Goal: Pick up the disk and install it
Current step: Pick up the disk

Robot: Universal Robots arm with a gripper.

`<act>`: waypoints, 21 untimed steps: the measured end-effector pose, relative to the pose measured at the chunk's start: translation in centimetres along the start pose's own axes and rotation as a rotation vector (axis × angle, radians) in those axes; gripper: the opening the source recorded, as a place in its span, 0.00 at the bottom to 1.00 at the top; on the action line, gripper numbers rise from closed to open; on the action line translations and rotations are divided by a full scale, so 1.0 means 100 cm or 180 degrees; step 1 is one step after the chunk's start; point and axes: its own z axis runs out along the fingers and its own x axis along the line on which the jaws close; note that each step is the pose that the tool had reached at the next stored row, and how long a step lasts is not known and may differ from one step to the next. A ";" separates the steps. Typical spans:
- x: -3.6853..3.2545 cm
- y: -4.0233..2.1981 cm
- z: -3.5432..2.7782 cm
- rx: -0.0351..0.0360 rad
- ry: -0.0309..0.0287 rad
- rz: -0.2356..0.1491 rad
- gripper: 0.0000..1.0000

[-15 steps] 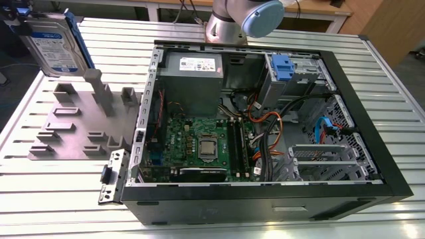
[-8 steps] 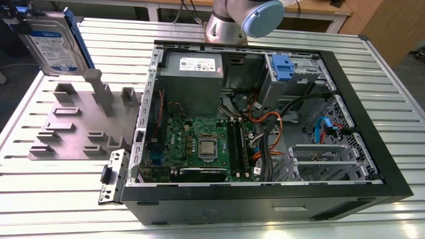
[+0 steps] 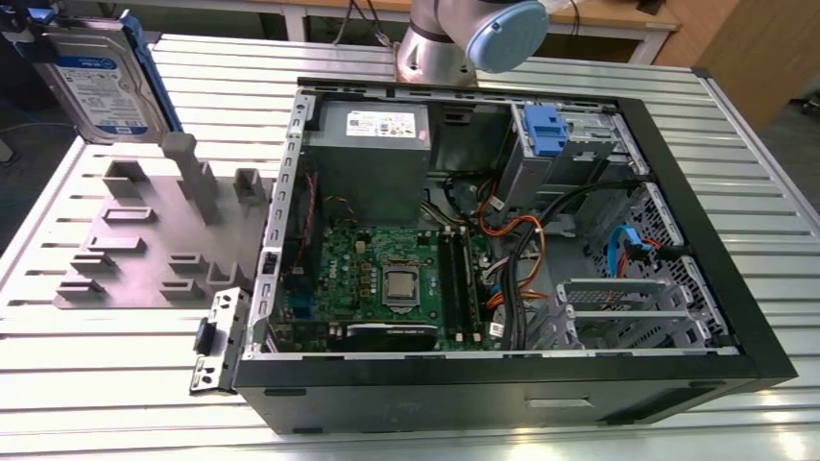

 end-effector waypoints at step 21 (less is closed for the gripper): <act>0.0000 0.0001 -0.0068 0.0000 0.0001 0.0000 0.36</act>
